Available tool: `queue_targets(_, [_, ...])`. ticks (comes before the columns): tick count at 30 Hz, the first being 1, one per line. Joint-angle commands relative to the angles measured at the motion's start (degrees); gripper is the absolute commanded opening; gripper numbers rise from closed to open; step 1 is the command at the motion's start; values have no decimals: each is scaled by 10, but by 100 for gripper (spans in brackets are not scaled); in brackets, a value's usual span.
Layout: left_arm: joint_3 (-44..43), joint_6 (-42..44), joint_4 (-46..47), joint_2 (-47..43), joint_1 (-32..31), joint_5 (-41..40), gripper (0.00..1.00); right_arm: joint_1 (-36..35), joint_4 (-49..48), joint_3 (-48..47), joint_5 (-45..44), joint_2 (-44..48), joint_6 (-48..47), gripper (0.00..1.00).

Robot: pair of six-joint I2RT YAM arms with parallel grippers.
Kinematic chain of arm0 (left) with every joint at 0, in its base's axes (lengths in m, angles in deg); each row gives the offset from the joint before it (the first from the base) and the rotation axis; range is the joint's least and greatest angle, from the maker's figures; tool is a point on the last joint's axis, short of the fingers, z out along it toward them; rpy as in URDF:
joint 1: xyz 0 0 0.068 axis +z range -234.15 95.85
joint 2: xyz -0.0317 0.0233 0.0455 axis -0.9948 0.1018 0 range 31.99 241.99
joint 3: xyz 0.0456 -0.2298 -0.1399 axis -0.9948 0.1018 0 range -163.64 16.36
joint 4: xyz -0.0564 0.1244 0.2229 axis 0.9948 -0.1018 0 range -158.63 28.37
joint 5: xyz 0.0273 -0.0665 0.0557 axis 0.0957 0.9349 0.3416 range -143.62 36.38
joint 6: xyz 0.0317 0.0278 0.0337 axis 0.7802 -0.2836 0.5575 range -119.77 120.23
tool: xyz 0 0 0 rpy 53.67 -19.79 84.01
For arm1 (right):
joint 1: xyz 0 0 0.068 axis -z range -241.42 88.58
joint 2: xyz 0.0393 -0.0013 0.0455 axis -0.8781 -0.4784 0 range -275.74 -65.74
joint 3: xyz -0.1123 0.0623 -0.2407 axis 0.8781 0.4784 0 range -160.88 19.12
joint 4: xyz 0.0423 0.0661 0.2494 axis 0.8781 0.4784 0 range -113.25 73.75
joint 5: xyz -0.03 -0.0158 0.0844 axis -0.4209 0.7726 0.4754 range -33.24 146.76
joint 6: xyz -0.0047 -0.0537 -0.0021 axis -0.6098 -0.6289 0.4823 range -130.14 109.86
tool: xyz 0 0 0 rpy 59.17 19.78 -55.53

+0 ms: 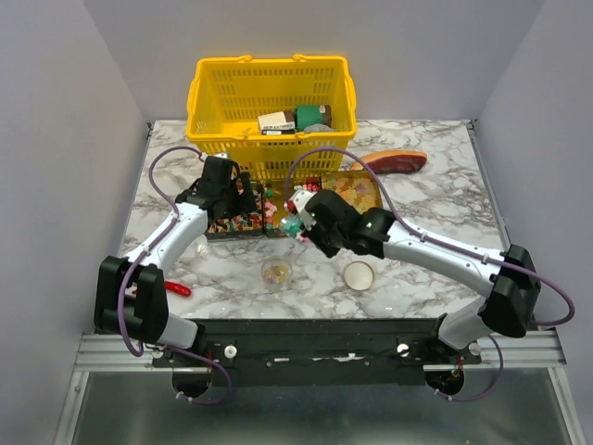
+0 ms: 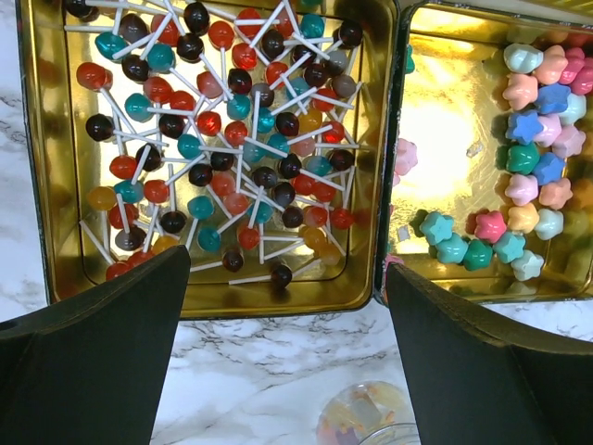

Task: Pack the candies
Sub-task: Scoop the fake candies from the storage box, then place the fake candies in the packing bottle.

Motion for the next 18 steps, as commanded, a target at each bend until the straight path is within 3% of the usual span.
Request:
queue_targets(1, [4, -7, 28, 2, 3, -15, 99, -41, 92, -9, 34, 12, 50, 1])
queue_targets(18, [1, -8, 29, 13, 9, 5, 99, -113, 226, -91, 58, -56, 50, 1])
